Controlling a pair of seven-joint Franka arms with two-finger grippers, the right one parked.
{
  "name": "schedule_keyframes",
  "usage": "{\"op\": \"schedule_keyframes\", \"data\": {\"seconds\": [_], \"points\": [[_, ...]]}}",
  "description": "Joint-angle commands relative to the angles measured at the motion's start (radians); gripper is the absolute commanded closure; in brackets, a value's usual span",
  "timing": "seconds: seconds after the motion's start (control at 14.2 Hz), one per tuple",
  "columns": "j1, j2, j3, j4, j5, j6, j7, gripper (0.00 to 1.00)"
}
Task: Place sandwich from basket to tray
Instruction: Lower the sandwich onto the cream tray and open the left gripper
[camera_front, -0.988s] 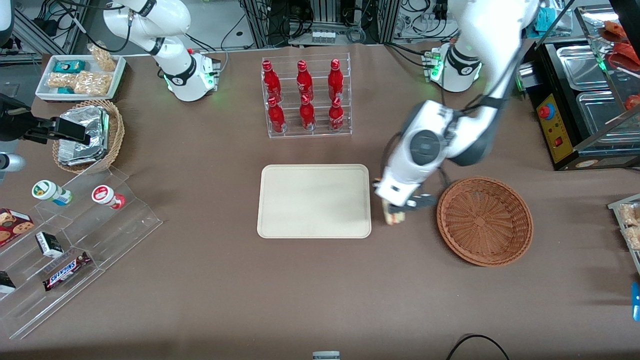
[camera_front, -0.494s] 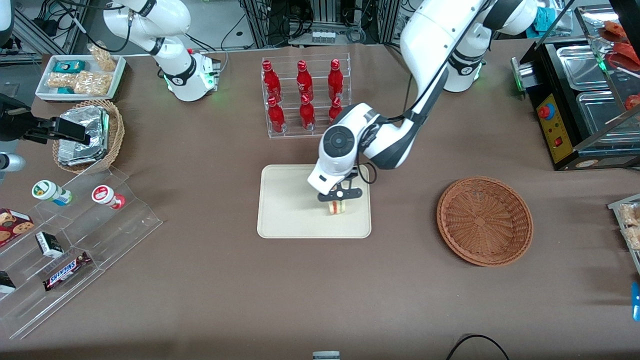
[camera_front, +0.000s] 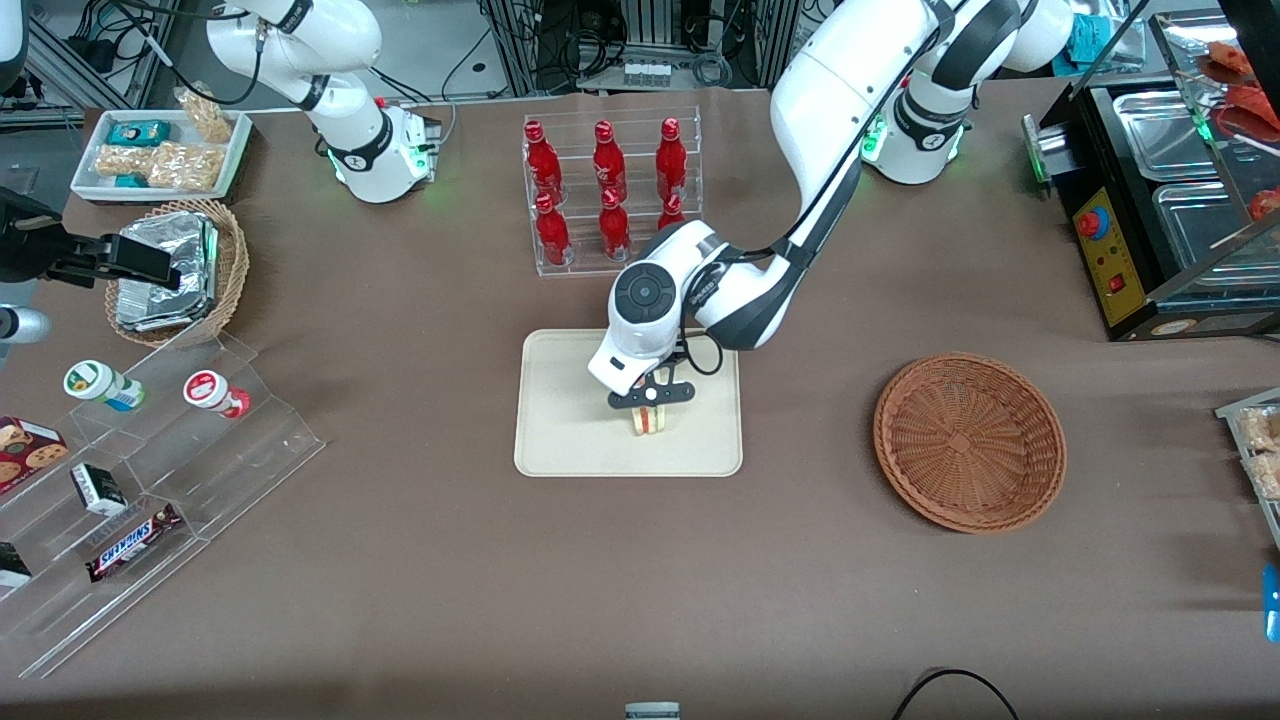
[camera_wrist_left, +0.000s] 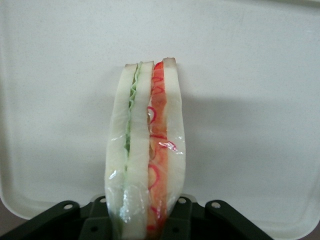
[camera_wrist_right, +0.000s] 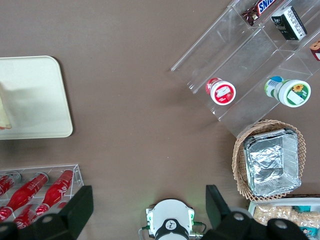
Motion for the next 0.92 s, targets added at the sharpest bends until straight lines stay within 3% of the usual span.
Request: {"op": "schedule_keyframes", "data": {"seconds": [0.0,0.07,0.35,0.56,0.85], "points": [[-0.014,0.009,0.013,0.032,0.004,-0.003,-0.044,0.16],[-0.014,0.006,0.016,0.032,0.007,-0.004,-0.053,0.0],[-0.005,-0.073,0.048,0.02,0.012,-0.032,-0.054,0.0],[0.018,-0.187,0.111,0.015,0.004,-0.206,0.046,0.0],[0.196,-0.403,0.111,-0.033,-0.014,-0.471,0.233,0.0]]}}
